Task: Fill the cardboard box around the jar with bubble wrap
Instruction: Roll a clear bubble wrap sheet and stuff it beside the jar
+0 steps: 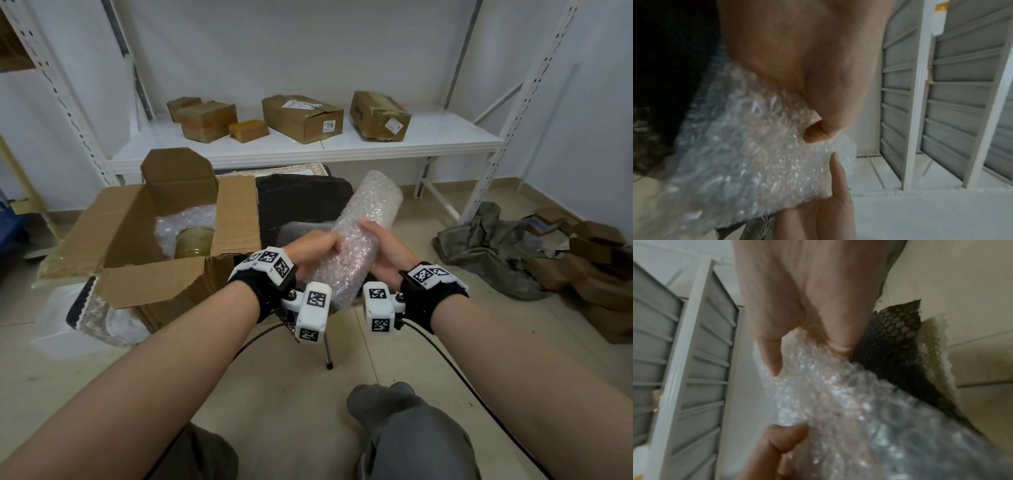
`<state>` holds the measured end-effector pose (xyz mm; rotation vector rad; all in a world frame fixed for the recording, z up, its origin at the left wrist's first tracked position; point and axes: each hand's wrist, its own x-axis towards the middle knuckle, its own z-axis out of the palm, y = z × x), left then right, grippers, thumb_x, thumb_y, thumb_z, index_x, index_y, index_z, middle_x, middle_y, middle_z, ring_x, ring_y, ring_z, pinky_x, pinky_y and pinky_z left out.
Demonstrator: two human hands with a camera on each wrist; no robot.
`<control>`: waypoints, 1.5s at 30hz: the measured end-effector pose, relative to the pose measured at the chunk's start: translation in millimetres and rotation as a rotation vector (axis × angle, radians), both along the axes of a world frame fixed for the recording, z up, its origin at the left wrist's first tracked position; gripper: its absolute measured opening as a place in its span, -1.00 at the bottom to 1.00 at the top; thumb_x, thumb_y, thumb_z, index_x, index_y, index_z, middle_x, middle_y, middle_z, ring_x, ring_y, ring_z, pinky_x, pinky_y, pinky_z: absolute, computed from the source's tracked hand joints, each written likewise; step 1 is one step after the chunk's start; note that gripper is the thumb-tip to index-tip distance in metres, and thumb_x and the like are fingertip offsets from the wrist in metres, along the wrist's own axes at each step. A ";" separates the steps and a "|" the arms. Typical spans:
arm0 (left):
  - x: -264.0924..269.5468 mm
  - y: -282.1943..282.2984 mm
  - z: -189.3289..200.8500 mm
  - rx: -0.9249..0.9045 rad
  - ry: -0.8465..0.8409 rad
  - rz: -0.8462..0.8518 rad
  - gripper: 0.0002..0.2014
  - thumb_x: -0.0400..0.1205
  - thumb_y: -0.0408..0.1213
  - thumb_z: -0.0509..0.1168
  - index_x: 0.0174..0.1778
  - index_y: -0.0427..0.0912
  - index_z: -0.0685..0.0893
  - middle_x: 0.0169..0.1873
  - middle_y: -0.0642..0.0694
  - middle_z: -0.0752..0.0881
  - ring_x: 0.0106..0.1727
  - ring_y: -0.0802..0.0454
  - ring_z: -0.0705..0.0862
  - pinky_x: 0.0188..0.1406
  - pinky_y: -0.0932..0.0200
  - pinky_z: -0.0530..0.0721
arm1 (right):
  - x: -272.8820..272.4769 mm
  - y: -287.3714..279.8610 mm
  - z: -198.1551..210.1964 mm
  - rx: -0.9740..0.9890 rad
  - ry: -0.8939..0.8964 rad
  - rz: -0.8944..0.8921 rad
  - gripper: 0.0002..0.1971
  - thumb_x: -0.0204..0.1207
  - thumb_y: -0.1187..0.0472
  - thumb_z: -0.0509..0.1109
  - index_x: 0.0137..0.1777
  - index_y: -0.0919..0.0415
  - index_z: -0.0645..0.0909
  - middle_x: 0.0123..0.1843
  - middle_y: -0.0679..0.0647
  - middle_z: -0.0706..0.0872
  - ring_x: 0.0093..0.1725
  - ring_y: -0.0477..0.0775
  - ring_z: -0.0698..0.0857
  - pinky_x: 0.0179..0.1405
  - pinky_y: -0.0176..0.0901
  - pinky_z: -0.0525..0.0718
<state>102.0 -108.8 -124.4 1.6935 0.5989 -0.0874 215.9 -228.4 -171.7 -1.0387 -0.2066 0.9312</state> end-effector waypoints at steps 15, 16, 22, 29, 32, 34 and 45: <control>-14.6 30.8 -38.0 0.052 -0.217 0.374 -0.34 0.37 0.19 0.57 0.22 -0.20 0.67 0.08 0.00 0.75 0.04 0.14 0.70 -0.09 0.30 0.51 | 15.4 -24.9 6.3 -0.074 -0.178 -0.022 -0.51 0.57 0.38 0.45 0.48 0.30 0.48 0.36 0.33 0.71 0.32 0.36 0.73 0.33 0.37 0.67; -15.1 32.3 -36.6 0.036 -0.228 0.361 -0.46 0.40 0.08 0.58 0.14 -0.23 0.74 0.00 -0.02 0.80 -0.02 0.13 0.75 -0.17 0.31 0.54 | 16.6 -26.4 5.7 -0.081 -0.183 -0.006 -0.51 0.56 0.38 0.46 0.49 0.30 0.48 0.36 0.33 0.71 0.32 0.36 0.73 0.33 0.37 0.67; -11.8 33.8 -31.9 0.153 -0.330 0.288 -0.55 0.45 -0.27 0.59 0.28 -0.08 0.74 0.07 0.07 0.75 0.02 0.01 0.77 -0.06 0.16 0.69 | 26.8 -37.1 6.3 -0.159 -0.252 0.064 -0.45 0.50 0.28 0.50 0.49 0.33 0.50 0.26 0.22 0.80 0.28 0.24 0.77 0.29 0.18 0.73; -6.0 11.3 -19.7 0.339 -0.460 0.094 -0.44 0.60 -0.37 0.42 0.51 0.12 0.55 -0.02 0.02 0.77 -0.25 0.10 0.71 -0.29 0.29 0.66 | 35.5 -39.6 -5.0 -0.341 -0.355 -0.052 -0.48 0.45 0.23 0.60 0.39 0.31 0.59 0.21 0.25 0.82 0.20 0.29 0.81 0.31 0.29 0.71; 0.3 -5.9 -9.4 0.424 -0.449 -0.027 -0.38 0.58 -0.41 0.39 0.56 0.10 0.49 0.12 -0.02 0.68 0.06 -0.04 0.71 -0.08 0.27 0.72 | 31.5 -30.5 -3.0 -0.377 -0.354 -0.144 -0.43 0.44 0.16 0.58 0.45 0.25 0.56 0.20 0.24 0.82 0.15 0.29 0.83 0.26 0.31 0.73; 5.6 -18.7 -5.6 0.535 -0.458 -0.089 -0.37 0.59 -0.36 0.41 0.59 0.07 0.46 0.07 -0.04 0.59 -0.06 0.10 0.63 -0.06 0.31 0.64 | 21.5 -23.3 5.6 -0.262 -0.299 -0.091 -0.51 0.65 0.01 0.38 0.51 0.24 0.54 0.29 0.30 0.77 0.22 0.29 0.80 0.28 0.24 0.72; 6.5 -23.6 -3.1 0.726 -0.439 -0.195 -0.61 0.61 -0.09 0.42 0.37 0.01 0.67 0.39 0.01 0.60 0.42 0.07 0.51 0.53 -0.09 0.44 | 17.5 -18.8 21.4 -0.129 -0.146 -0.190 -0.58 0.66 0.38 0.29 0.50 0.47 0.43 0.36 0.42 0.68 0.22 0.33 0.75 0.14 0.19 0.77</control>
